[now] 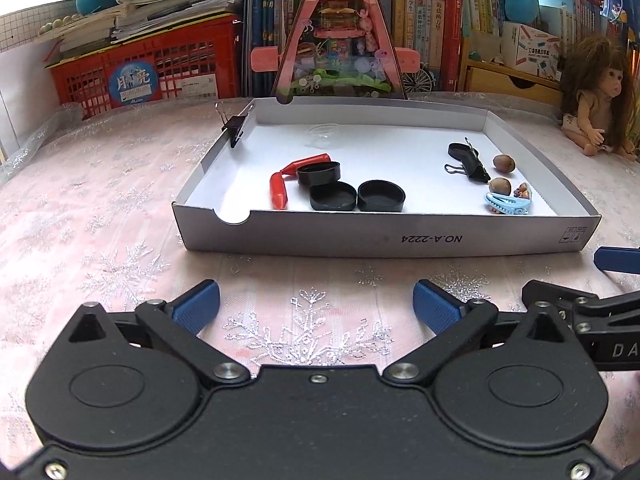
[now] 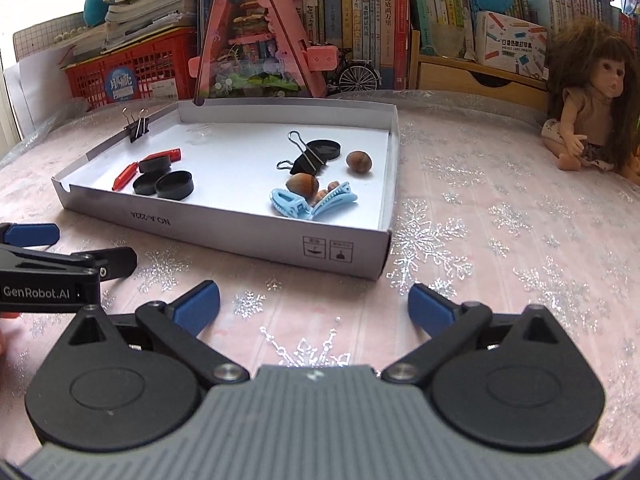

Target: Organize rigid objects

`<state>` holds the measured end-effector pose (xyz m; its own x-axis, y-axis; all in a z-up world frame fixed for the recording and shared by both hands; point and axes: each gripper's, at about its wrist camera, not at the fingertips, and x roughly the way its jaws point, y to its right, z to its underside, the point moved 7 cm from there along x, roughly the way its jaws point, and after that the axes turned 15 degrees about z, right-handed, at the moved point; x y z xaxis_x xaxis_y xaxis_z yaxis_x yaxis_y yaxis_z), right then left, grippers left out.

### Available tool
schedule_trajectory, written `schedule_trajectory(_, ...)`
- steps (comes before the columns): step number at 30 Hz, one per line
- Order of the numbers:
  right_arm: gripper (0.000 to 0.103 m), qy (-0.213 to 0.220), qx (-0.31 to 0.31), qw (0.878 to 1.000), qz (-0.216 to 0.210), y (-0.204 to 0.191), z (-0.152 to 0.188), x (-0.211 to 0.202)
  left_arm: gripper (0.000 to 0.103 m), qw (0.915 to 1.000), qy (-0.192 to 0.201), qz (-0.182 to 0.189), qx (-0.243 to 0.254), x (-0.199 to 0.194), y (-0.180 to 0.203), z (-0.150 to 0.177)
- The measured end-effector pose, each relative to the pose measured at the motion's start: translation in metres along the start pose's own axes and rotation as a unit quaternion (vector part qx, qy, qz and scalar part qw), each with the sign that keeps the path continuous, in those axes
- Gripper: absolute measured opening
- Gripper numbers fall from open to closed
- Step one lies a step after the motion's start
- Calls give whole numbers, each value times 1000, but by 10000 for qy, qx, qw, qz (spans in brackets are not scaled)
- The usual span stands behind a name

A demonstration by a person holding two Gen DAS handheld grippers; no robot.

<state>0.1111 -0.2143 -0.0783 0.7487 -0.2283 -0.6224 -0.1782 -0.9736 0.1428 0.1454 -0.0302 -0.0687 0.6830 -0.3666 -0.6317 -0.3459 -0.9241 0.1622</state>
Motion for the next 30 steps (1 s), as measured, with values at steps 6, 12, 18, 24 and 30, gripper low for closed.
schedule_trajectory(6,103,-10,11,10000,-35,0,-1,0,103,10000,-1,-4,8,0,0,0)
schedule_trajectory(12,103,-13,8,10000,-74,-1,-1,1,103,10000,-1,-7,10,0,0,0)
schedule_trajectory(18,103,-14,8,10000,-78,-1,0,1,103,10000,0,-10,6,0,0,0)
schedule_trajectory(24,103,-13,10,10000,-81,-1,0,1,103,10000,1,-11,6,0,0,0)
schedule_trajectory(30,103,-13,10,10000,-82,-1,0,1,103,10000,2,-19,4,0,0,0)
